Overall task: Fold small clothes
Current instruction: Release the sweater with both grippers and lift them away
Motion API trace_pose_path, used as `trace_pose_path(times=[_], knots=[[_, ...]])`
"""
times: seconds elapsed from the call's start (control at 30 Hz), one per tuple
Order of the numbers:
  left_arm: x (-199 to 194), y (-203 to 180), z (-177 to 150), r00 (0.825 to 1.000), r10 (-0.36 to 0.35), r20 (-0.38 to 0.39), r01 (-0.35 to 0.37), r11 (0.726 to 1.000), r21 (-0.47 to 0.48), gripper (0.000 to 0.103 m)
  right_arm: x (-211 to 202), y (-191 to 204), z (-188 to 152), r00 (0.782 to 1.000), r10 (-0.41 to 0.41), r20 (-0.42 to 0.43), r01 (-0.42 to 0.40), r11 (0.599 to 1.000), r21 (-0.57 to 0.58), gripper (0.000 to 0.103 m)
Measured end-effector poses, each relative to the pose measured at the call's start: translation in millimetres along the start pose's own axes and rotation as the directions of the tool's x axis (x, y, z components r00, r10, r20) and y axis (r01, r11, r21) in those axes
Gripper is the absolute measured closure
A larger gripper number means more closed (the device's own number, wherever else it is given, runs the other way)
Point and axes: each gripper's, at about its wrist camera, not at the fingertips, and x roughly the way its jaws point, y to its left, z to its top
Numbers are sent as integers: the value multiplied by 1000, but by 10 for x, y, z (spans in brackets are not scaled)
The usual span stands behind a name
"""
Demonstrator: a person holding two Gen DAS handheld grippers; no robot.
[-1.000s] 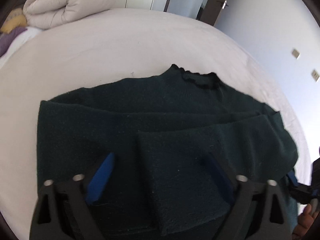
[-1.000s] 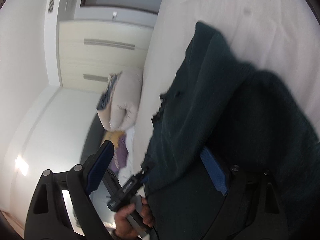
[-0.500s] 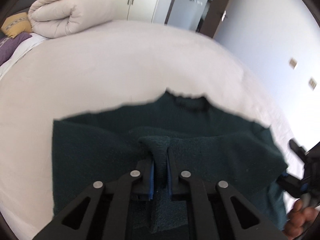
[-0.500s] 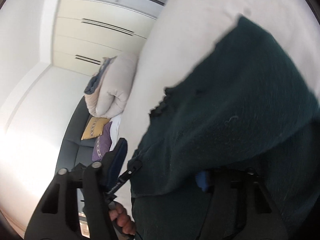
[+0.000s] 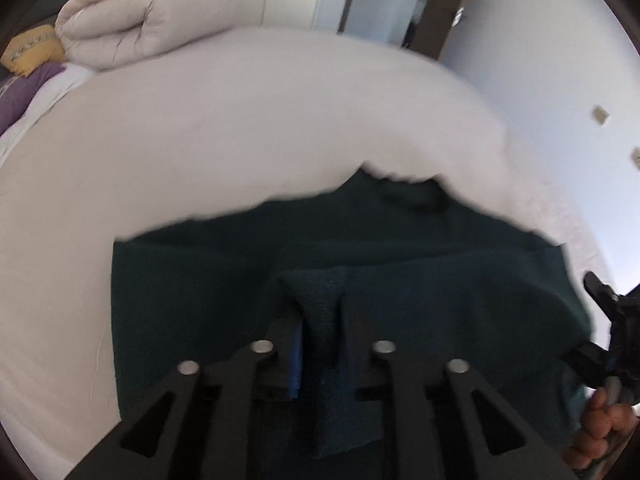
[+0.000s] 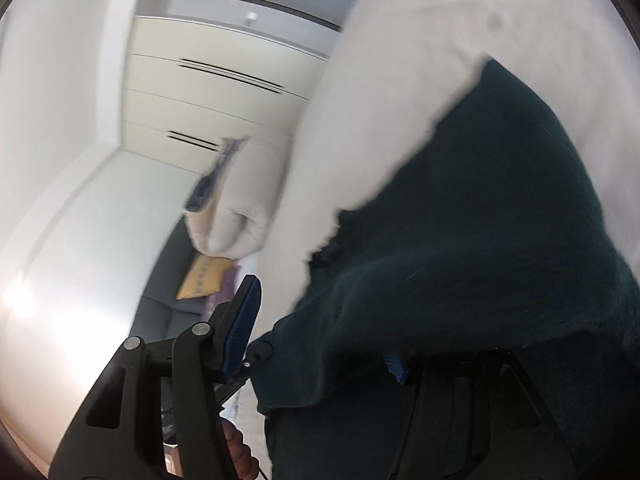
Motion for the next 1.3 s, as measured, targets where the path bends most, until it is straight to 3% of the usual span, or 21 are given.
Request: trace_pose_path(times=[0.1, 0.17, 0.23, 0.3, 0.37, 0.43, 0.47, 0.5, 0.63, 0.67, 0.73, 0.83, 0.93, 1.0, 1.07, 1.17, 1.27, 1.3], knots=[[50, 233, -117, 997, -77, 30, 79, 995, -67, 62, 90, -83, -29, 998, -32, -46, 32, 999, -4, 49], [-48, 250, -145, 993, -111, 46, 113, 992, -53, 54, 82, -52, -18, 998, -49, -49, 48, 999, -22, 49], [-210, 253, -176, 985, -158, 71, 160, 987, -12, 36, 97, -62, -21, 995, -65, -70, 64, 998, -25, 49], [-442, 337, -232, 973, -189, 136, 188, 982, 16, 27, 46, -89, -82, 993, -81, -90, 78, 996, -41, 49], [-664, 519, -296, 962, -181, 205, 184, 983, 0, 16, -57, -77, -162, 989, -106, -106, 98, 992, -75, 49], [-826, 739, -356, 962, -93, 256, 110, 992, -55, 8, -156, -66, -255, 986, -125, -111, 114, 989, -98, 49], [-846, 848, -379, 969, -14, 246, 38, 995, -92, 8, -214, -53, -304, 984, -137, -110, 126, 987, -98, 49], [-847, 921, -366, 972, 14, 233, 14, 993, -116, 9, -252, -29, -342, 983, -146, -110, 136, 986, -97, 49], [-872, 1119, -429, 966, -70, 250, 131, 963, -237, 10, -226, 293, -494, 981, -135, -140, 110, 978, -177, 49], [-871, 1109, -438, 969, -54, 240, 111, 967, -227, 10, -164, 413, -531, 978, -133, -160, 97, 972, -213, 49], [-752, 1014, -449, 980, 35, 194, 2, 982, -191, 10, -4, 666, -605, 971, -131, -198, 72, 956, -284, 49], [-521, 1010, -514, 989, 27, 145, 7, 973, -230, 10, 329, 1056, -723, 953, -161, -256, 45, 912, -407, 49], [-388, 1008, -622, 989, 96, 112, -69, 974, -217, 13, 746, 1360, -879, 922, -243, -303, 53, 852, -521, 49], [-402, 998, -636, 986, 114, 123, -86, 973, -213, 13, 921, 1373, -987, 885, -253, -390, 28, 866, -499, 49], [-395, 1000, -643, 984, 128, 125, -100, 973, -210, 13, 992, 1215, -1103, 868, -195, -456, 2, 921, -390, 49], [-392, 1029, -666, 981, 137, 135, -105, 970, -222, 13, 955, 861, -1182, 888, -190, -420, 74, 958, -276, 30], [-351, 1053, -670, 977, 157, 142, -118, 961, -249, 13, 883, 669, -1190, 918, -99, -384, 52, 990, -131, 27], [-364, 1068, -682, 975, 169, 142, -128, 957, -260, 13, 889, 696, -1183, 917, -89, -389, 44, 991, -123, 26]])
